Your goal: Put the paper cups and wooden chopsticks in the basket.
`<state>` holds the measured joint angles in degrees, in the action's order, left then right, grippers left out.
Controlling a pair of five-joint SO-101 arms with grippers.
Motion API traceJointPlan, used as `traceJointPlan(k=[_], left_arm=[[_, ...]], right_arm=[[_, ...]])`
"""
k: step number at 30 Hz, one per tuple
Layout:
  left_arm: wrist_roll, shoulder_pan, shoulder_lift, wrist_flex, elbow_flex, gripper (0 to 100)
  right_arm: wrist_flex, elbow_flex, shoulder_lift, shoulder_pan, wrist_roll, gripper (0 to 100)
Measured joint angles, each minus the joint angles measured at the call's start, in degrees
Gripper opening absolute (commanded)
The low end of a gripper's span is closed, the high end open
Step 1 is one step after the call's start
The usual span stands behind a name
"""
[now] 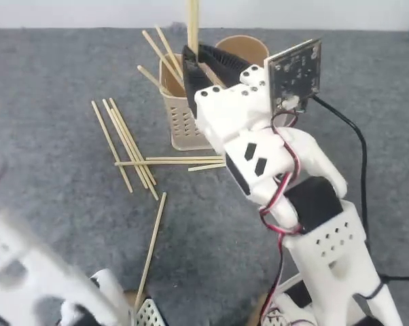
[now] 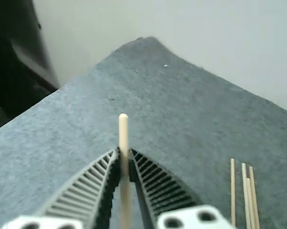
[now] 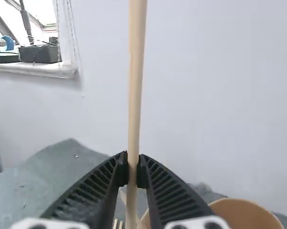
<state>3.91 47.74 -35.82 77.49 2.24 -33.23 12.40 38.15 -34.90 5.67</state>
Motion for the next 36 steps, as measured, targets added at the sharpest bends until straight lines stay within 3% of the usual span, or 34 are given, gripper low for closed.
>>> traceJointPlan(k=[6,14,23,33,36], left_arm=[[0.0,-6.1,-20.6,-12.7,29.5,1],[3.0,-10.5,-34.5,-21.6,50.8,1],[8.7,-10.6,-46.0,-32.4,66.3,1],[8.9,-6.9,-64.9,-34.5,77.5,1],[8.9,-6.8,-67.4,-34.8,78.9,1]], right_arm=[[11.9,9.1,0.0,3.3,0.0,0.6],[27.3,18.0,0.0,4.3,0.2,0.6],[34.0,18.1,-6.9,4.7,0.2,0.6],[36.9,13.6,-24.1,6.9,0.2,0.8],[33.8,13.5,-25.2,6.6,0.2,6.9]])
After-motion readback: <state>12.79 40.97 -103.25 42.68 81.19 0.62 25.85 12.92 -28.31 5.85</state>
